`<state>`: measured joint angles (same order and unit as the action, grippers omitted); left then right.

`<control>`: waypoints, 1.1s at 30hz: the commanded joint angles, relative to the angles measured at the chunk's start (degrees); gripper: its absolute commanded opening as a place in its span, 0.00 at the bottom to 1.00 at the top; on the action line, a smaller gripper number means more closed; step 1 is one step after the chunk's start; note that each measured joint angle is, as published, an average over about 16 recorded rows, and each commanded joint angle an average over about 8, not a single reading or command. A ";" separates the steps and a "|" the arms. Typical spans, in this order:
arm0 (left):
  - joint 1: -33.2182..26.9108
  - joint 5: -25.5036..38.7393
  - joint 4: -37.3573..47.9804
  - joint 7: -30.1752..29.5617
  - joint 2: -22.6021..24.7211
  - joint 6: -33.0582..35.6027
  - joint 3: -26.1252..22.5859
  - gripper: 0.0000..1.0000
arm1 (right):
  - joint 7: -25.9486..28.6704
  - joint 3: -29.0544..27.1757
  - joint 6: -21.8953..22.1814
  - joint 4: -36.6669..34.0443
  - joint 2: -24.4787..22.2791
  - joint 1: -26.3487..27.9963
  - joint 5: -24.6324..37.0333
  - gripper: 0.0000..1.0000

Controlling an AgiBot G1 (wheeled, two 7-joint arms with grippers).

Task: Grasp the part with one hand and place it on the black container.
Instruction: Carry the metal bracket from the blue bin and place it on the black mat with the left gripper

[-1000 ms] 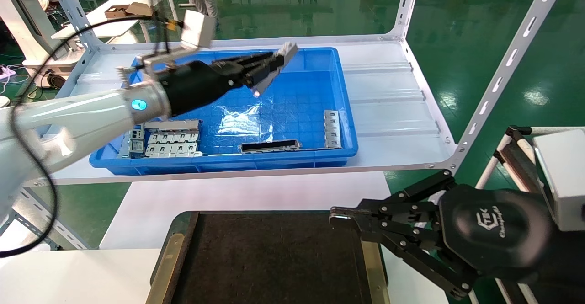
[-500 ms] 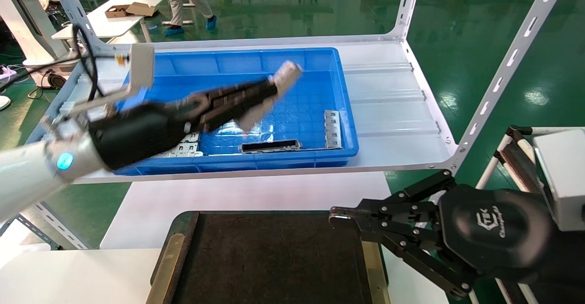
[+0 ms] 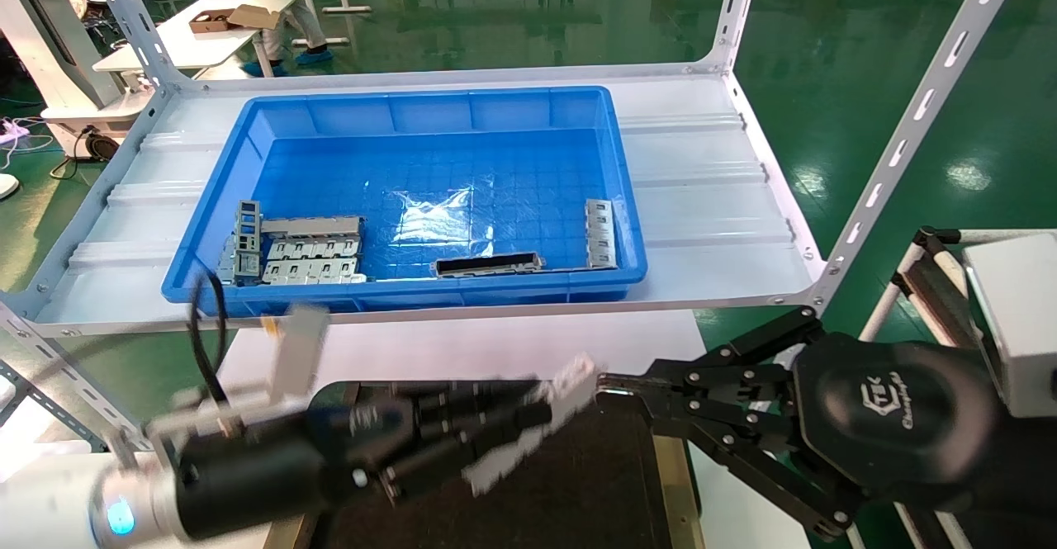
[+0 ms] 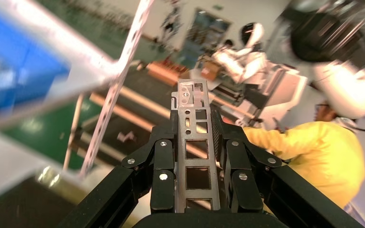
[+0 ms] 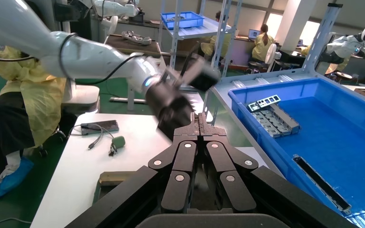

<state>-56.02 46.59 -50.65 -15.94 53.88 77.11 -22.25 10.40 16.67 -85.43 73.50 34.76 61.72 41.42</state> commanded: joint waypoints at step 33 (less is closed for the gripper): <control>19.81 18.72 -14.49 -19.57 16.59 -70.90 -11.74 0.00 | -0.06 0.12 0.05 0.00 -0.05 0.03 -0.08 0.00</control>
<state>-36.34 65.01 -64.97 -35.26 70.18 6.83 -33.92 10.35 16.79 -85.38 73.50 34.72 61.74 41.34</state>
